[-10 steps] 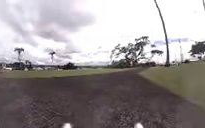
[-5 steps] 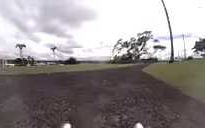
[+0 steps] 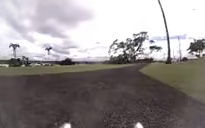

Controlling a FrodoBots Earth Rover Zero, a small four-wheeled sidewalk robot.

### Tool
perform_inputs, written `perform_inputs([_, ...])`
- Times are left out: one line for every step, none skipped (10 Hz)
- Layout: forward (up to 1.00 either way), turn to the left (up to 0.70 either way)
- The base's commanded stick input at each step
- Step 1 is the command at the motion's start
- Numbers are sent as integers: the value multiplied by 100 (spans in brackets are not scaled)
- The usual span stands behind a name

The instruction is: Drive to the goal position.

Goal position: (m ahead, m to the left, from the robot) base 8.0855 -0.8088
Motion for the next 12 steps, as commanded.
perform_inputs([70, -33])
perform_inputs([70, -31])
perform_inputs([70, -23])
perform_inputs([70, -10])
perform_inputs([70, 0])
perform_inputs([70, 0])
perform_inputs([70, 0])
perform_inputs([70, 1])
perform_inputs([70, 4])
perform_inputs([70, 6])
perform_inputs([70, 6])
perform_inputs([70, 6])
